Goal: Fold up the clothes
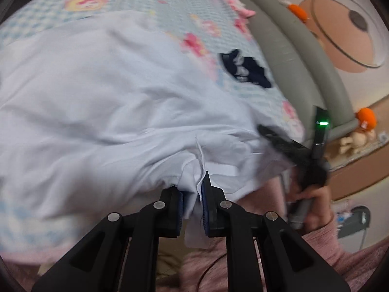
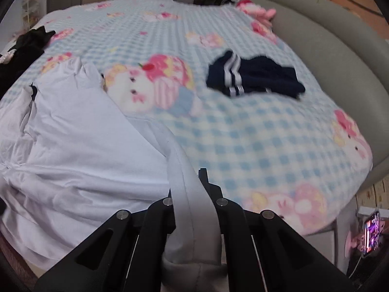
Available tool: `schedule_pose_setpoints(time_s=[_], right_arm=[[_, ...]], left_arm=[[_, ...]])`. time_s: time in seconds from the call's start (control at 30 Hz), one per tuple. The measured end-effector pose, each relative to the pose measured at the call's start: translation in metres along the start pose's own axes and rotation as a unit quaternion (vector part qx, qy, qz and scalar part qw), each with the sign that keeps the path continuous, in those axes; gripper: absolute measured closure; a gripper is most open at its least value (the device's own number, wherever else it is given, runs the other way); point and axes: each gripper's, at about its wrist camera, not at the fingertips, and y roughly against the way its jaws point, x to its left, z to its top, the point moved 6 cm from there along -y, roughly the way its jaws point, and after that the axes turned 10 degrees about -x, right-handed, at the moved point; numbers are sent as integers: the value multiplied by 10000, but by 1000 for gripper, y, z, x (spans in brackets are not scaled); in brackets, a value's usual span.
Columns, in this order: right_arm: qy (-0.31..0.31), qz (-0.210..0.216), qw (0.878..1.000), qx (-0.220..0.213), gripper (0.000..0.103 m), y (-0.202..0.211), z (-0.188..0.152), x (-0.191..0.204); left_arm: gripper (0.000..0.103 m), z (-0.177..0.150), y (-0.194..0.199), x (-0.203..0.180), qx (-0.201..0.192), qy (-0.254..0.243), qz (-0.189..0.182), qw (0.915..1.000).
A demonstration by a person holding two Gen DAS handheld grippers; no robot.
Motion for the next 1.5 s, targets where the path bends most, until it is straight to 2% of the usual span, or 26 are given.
schedule_pose_setpoints(time_s=[0.1,0.17,0.2,0.3,0.33,0.37,0.4,0.47,0.53,0.67,0.77,0.87,0.9,0.93,0.97,1.0,1.03,1.1,1.13,1.2,1.27,1.37,1.5], right_arm=[[-367,765,9964,74,96,8,-4,3],[-255,1044,9942,-75,92,16,1,17],[-191,1183,9926,-183,84,23,6,25],[-228,1685,9841,-505,70,42,29,46],[-291,1865,9801,-606,67,49,37,51],[-353,2045,9757,-707,59,55,46,57],[-327,2122,9737,-764,45,57,52,64],[-199,2188,9720,-839,37,59,61,79],[90,2129,9744,-714,37,42,70,99],[539,2012,9776,-303,37,-7,79,139],[892,1918,9772,-164,36,-36,79,165],[1317,1284,9829,50,33,-76,78,177],[1392,1100,9840,154,30,-89,76,177],[1367,1100,9840,309,26,-101,72,176],[1305,1171,9833,480,29,-112,67,175],[1212,1370,9803,741,51,-120,59,177],[1100,1651,9759,906,61,-121,52,180],[1123,1841,9732,798,86,-110,52,181],[1210,1855,9726,714,93,-104,55,181],[936,1998,9739,524,97,-91,78,169],[605,2125,9749,268,97,-74,107,153],[248,2091,9768,-403,97,-30,152,119],[-169,1958,9715,-1325,97,37,199,65]], left_arm=[[90,-10,17,26,-200,301,287,9989],[90,-15,46,48,-570,617,479,9953],[90,-13,57,56,-728,764,542,9929],[90,-6,97,82,-1175,1162,685,9839],[89,2,103,87,-1275,1125,792,9823],[87,9,109,91,-1374,1080,903,9805],[83,17,114,95,-1472,1034,1015,9784],[47,35,116,103,-1544,916,1191,9765],[45,56,107,112,-1477,767,1317,9772],[43,93,75,125,-1281,166,2013,9710],[38,96,49,142,-959,424,2118,9717],[37,98,24,158,-632,694,2213,9707],[40,92,19,160,-593,775,2185,9710],[51,87,14,161,-557,855,2153,9712],[71,81,8,162,-520,935,2121,9714],[78,78,6,159,-509,866,2152,9714],[86,77,5,154,-547,810,2122,9723],[91,84,5,143,-559,673,1967,9766],[91,95,8,136,-592,583,1909,9781],[92,121,19,119,-769,383,1800,9799],[92,158,46,92,-1169,216,1452,9822],[92,200,98,48,-1842,-150,1229,9751],[92,179,122,46,-1905,-140,1085,9756]])
